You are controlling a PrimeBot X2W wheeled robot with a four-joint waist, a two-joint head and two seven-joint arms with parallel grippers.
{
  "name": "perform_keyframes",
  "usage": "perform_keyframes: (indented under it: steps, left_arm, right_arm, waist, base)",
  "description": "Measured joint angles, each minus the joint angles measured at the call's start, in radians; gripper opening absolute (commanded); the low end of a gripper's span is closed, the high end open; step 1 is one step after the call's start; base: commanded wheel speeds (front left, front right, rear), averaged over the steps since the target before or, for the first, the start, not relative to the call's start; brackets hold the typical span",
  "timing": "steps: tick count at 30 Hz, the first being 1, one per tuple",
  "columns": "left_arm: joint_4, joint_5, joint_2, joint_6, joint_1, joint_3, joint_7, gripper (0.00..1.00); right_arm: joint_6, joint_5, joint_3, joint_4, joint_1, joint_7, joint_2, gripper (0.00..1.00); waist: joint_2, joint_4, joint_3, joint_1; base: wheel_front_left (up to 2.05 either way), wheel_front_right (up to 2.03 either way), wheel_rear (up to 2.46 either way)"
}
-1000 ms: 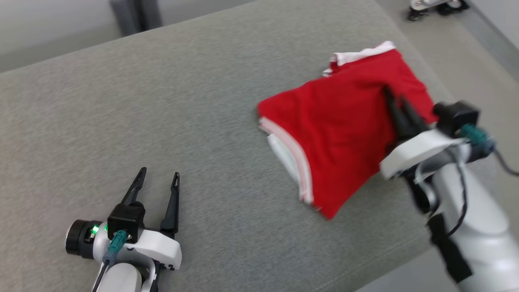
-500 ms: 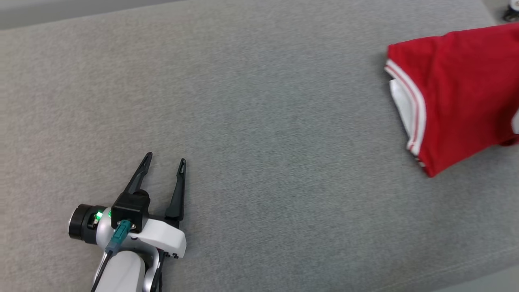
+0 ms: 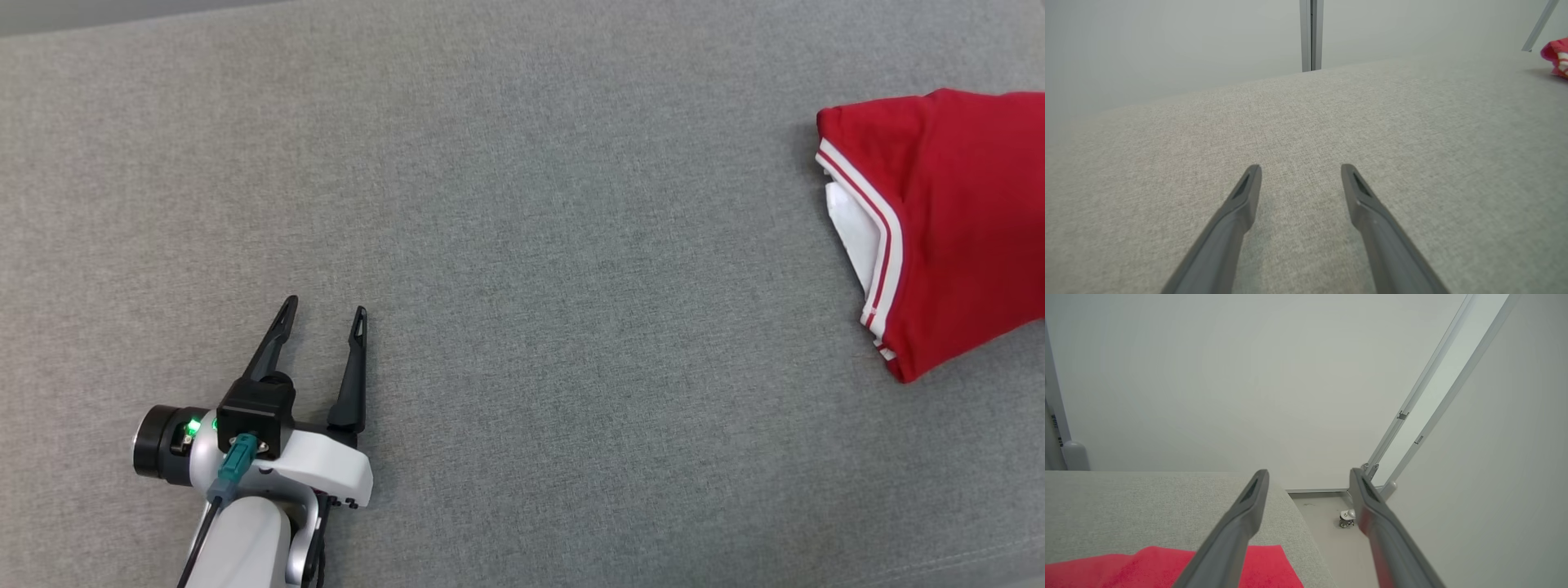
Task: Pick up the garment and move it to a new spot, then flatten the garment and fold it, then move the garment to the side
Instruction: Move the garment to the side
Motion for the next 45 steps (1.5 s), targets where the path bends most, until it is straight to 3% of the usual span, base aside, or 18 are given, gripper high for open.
perform_keyframes:
  steps: [7,18,29,45]
  left_arm:
    - [0.001,-0.018,-0.007,0.016,0.017,0.012,0.000,1.00]
    - [0.005,-0.044,-0.011,0.035,0.068,0.044,0.000,1.00]
    - [0.018,-0.057,-0.012,0.042,0.131,0.072,0.000,1.00]
    - [0.050,-0.097,-0.013,0.051,0.205,0.114,0.000,1.00]
  right_arm:
    - [0.000,0.105,0.110,-0.169,0.133,0.000,0.141,1.00]
    - [0.000,0.272,0.303,-0.279,0.399,0.000,0.232,1.00]
    - [0.000,0.377,0.396,-0.310,0.563,0.000,0.260,1.00]
    - [0.000,0.466,0.511,-0.351,0.666,0.000,0.262,1.00]
  waist:
    - [0.0000,0.013,-0.050,0.0000]
    - [0.0000,0.071,-0.147,0.0000]
    - [0.0001,0.115,-0.246,0.0000]
    - [0.0000,0.102,-0.374,0.0000]
  base:
    - [0.00,0.00,0.00]
    - [0.00,0.00,0.00]
    - [0.00,0.00,0.00]
    - [0.00,0.00,0.00]
